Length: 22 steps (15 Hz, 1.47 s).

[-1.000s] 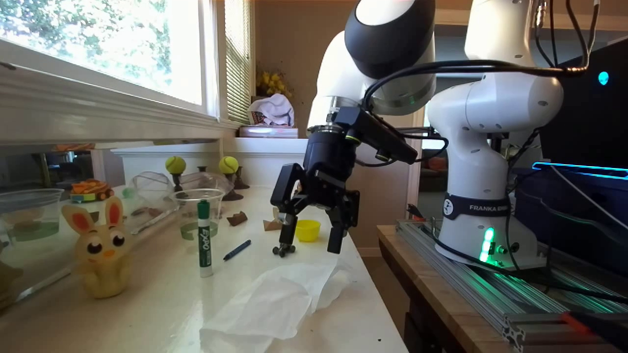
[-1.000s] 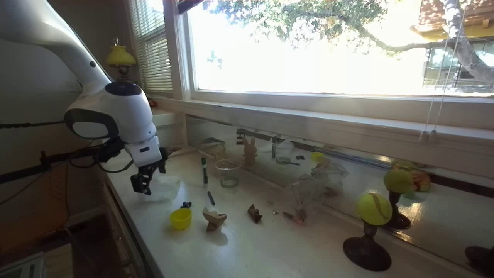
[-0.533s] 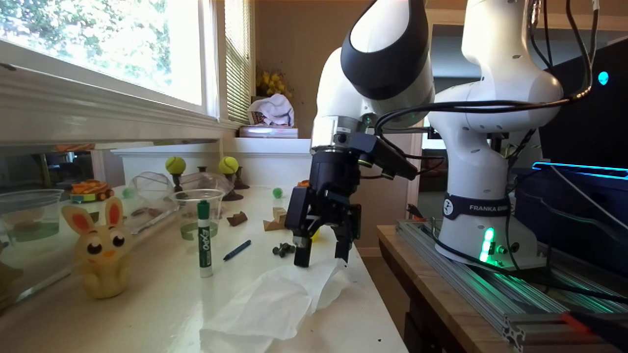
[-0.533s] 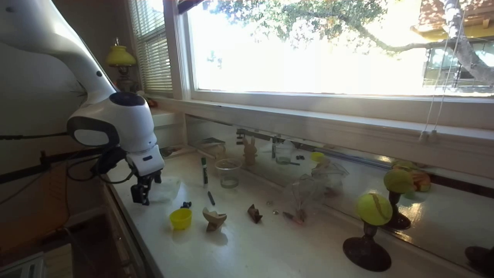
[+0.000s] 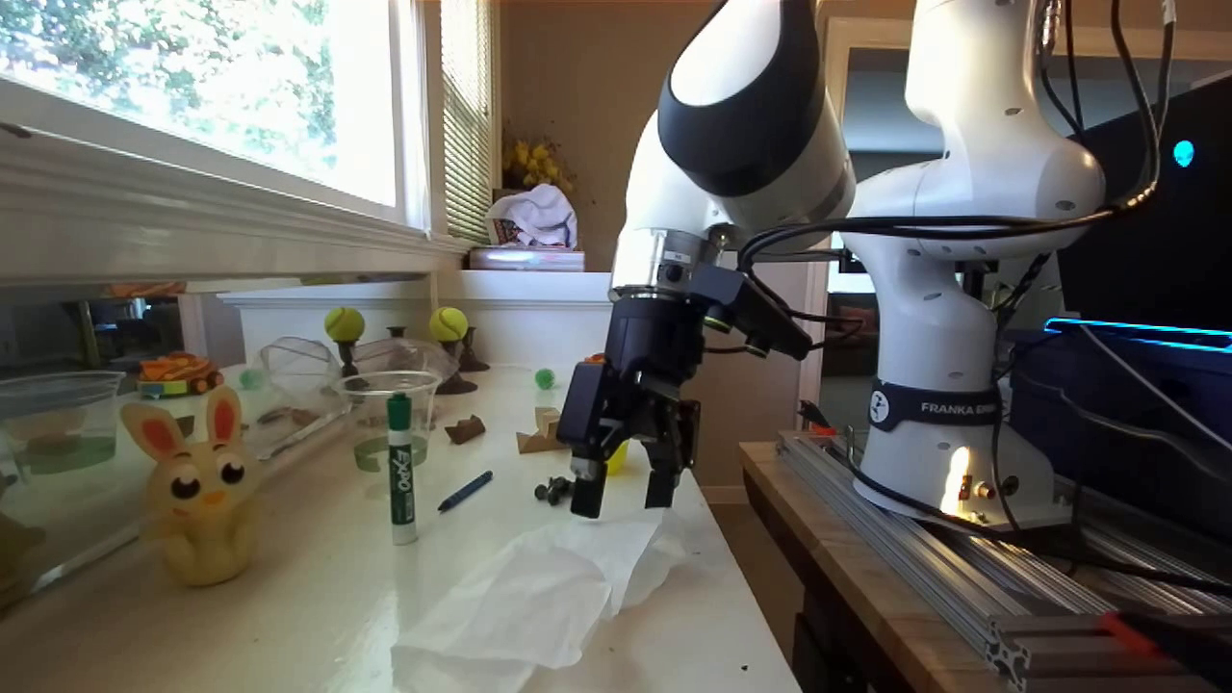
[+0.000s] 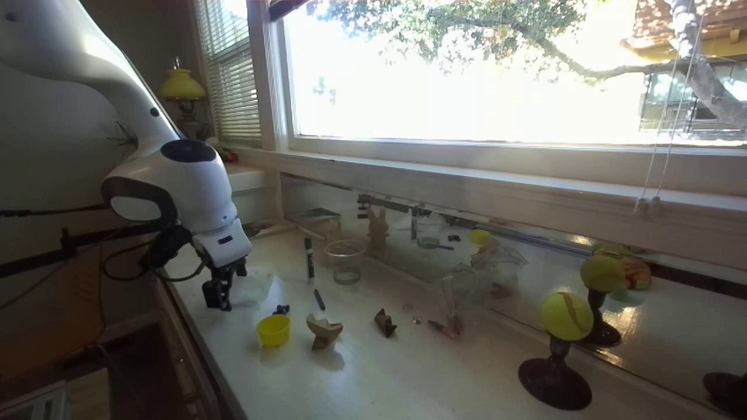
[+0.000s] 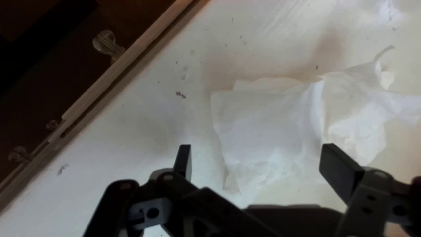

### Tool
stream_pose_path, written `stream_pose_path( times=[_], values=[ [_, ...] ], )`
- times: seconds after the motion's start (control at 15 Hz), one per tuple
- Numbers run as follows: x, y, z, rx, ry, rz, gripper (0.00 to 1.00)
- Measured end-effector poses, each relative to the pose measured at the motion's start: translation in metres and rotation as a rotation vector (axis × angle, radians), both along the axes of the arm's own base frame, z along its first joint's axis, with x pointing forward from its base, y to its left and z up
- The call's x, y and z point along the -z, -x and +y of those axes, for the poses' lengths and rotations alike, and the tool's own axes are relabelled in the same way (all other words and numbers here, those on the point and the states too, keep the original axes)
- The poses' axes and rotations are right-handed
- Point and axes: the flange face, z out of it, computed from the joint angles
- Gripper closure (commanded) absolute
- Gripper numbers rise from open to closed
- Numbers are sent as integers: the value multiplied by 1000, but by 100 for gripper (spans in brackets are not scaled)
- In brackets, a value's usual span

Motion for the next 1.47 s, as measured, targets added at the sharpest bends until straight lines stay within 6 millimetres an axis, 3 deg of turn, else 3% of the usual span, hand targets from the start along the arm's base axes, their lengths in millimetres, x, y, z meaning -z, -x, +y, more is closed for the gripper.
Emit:
stream_pose_path(
  times=[0.47,1.47],
  values=[
    [2,5,-2,-20,-18,-22,0],
    [4,12,11,-149,-51,-72,0]
  ],
)
